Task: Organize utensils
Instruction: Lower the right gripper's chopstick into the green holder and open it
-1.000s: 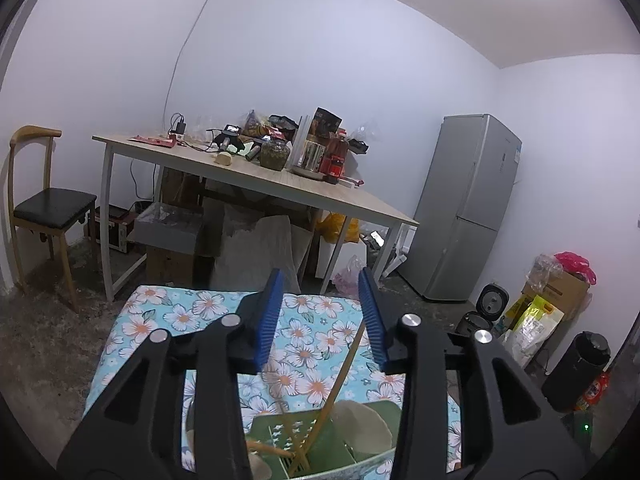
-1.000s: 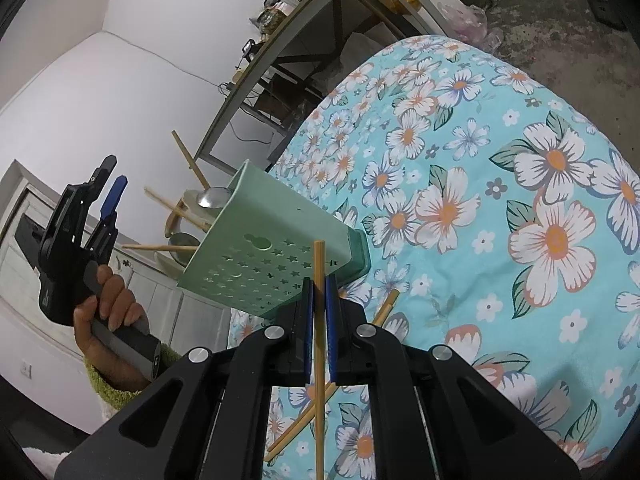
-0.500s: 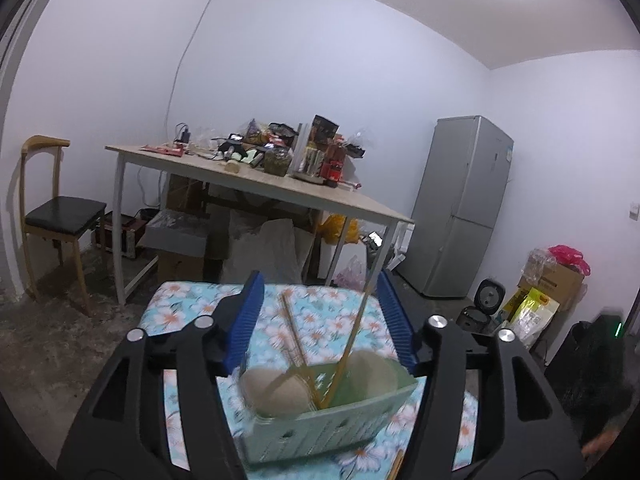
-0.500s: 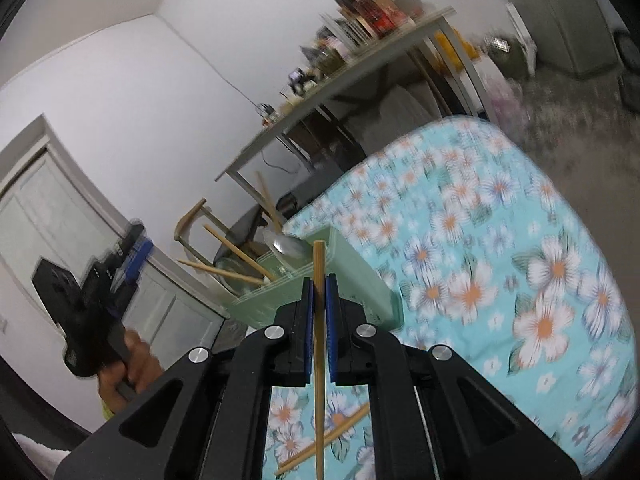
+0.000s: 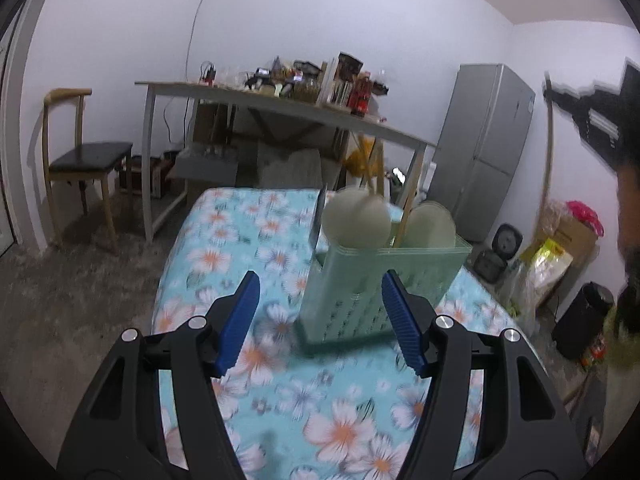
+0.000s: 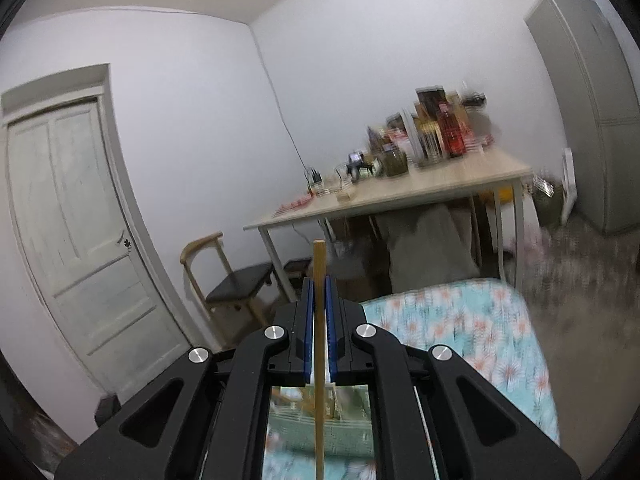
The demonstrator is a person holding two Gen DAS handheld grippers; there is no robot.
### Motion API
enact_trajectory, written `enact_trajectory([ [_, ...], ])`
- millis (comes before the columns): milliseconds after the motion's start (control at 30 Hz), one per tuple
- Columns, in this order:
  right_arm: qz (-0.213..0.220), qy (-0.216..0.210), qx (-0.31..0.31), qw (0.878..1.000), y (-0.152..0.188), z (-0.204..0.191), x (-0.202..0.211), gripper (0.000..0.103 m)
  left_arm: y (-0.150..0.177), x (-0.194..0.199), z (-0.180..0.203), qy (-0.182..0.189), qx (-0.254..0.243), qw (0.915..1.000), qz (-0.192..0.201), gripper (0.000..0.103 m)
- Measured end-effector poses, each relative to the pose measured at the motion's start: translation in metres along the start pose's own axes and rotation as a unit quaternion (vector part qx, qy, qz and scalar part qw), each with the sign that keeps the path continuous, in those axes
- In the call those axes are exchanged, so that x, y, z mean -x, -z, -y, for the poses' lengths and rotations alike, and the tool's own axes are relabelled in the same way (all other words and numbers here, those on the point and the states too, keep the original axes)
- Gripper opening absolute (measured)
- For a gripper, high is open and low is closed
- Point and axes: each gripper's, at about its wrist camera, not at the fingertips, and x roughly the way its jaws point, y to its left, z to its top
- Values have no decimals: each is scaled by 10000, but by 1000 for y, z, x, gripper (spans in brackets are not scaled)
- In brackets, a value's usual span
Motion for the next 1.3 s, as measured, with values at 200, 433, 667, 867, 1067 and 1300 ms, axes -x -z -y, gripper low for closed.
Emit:
enact_trajectory([
  [200,259,-104,459,9986,-25,-30,-28,6,14,-2,-7,94,-5,9999,-84,60],
  [433,283,-103,878,9957,-25,-53,-72,6,19,-6,-5,206,-129,9997,-104,61],
  [667,-54,60,1232,9923,3,-55,-120,6,22,-10,-12,101,-34,9999,-88,61],
  [867,-422,192,1423,9887,28,-51,-145,6,23,-11,-18,77,27,9999,-98,61],
  [1067,-971,304,1597,9819,49,-50,-155,20,24,-11,-19,106,71,9999,-113,61],
  [1300,-901,300,1179,9885,41,-36,-133,38,25,-9,-17,165,84,9997,-134,64],
])
